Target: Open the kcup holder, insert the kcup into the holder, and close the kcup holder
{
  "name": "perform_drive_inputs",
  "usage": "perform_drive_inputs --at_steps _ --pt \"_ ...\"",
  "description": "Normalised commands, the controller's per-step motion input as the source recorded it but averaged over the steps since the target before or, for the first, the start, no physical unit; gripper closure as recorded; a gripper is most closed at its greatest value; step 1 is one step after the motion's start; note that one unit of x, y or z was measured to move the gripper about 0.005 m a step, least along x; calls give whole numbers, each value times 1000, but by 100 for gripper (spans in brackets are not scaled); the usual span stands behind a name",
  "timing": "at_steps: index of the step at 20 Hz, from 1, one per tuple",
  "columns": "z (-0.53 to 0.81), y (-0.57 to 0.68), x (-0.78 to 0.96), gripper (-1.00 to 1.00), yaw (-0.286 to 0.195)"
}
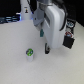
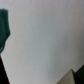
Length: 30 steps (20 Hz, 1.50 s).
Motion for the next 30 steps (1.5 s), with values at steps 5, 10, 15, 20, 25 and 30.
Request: perform_drive_inputs --at_steps 5,10,15,20,25,30 --pt "-175 -414 -210 -100 -303" --pt "-282 -418 -235 -100 -303" --pt "-341 -414 -208 -100 -309" --pt "-413 -398 -216 -100 -313" --pt "-351 -282 -92 -100 -285" --pt "-241 -88 -37 -100 -220"
